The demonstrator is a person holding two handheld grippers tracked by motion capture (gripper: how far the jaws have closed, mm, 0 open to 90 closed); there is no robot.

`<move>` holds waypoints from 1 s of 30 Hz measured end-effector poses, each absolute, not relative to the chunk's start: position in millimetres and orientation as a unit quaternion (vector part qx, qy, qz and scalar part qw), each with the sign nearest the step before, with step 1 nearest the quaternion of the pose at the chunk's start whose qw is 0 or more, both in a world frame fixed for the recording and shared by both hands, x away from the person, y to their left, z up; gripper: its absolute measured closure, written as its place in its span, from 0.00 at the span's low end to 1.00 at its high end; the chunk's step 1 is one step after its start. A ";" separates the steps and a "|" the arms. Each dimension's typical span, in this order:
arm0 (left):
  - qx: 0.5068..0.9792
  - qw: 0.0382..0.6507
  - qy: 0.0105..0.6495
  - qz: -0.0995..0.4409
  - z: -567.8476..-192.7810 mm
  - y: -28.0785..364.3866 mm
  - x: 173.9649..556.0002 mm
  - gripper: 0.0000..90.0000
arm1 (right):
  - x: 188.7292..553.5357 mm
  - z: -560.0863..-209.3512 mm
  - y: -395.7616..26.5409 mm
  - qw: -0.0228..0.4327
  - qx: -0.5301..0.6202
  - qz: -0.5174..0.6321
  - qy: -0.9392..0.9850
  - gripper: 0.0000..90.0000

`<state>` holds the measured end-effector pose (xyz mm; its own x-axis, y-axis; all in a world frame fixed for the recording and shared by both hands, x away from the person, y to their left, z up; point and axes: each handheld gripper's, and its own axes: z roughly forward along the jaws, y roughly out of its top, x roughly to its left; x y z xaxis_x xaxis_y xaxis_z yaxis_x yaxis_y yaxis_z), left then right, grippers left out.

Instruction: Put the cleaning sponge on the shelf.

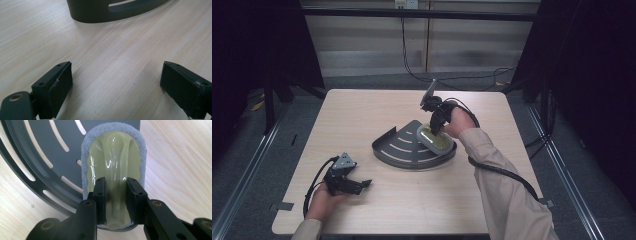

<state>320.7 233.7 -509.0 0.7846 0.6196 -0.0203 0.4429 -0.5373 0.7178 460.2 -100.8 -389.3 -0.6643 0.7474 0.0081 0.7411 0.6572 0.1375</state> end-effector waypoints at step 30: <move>0.869 0.371 0.306 0.119 -509.0 233.6 320.7 0.11 | 460.3 -401.0 -98.5 0.018 0.412 0.063 0.909 0.79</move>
